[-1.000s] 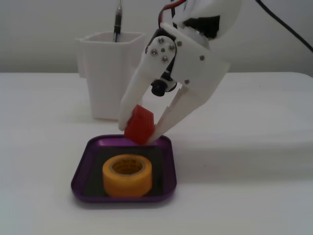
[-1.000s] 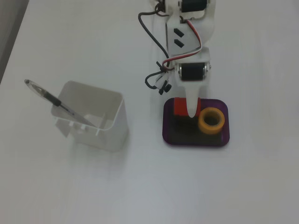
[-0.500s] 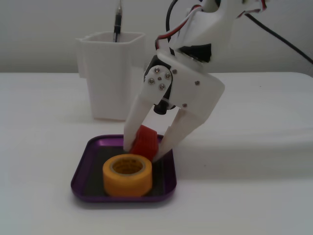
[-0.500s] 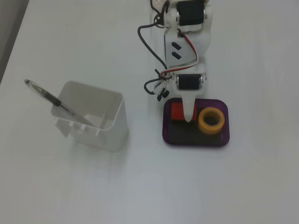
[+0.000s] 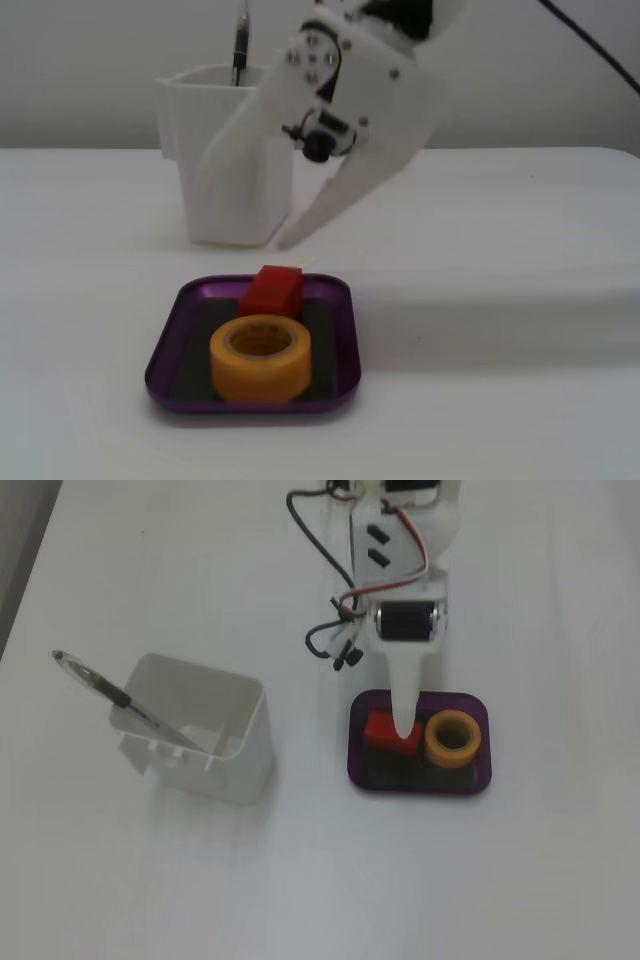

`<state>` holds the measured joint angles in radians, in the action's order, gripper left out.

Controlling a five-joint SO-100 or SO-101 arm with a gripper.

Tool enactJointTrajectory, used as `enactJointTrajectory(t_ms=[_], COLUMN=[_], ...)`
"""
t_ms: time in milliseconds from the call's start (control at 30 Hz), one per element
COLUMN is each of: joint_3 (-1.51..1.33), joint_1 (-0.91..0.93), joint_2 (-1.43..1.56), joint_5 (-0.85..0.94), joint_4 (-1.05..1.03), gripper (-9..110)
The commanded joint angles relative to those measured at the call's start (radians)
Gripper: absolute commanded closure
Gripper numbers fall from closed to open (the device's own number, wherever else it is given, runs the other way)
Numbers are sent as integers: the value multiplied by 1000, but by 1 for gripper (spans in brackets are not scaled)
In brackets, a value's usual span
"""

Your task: Pick up the red cube and place it in the box.

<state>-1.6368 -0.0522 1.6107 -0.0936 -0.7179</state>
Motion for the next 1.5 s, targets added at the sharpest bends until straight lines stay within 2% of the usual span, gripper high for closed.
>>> enactJointTrajectory(t_ms=[0,233,433,667,1033,1467], joint_3=[95,91,-94,-497,-1100,-1454], joint_1=[-12,-8,0,2,5,3], joint_2=[207,488,707,996,1396,1729], joint_5=[-3,0,-2,0,2,0], joint_4=[-143,-423,-551,-534,-245,-258], gripper=[80,80,80,80,81,87])
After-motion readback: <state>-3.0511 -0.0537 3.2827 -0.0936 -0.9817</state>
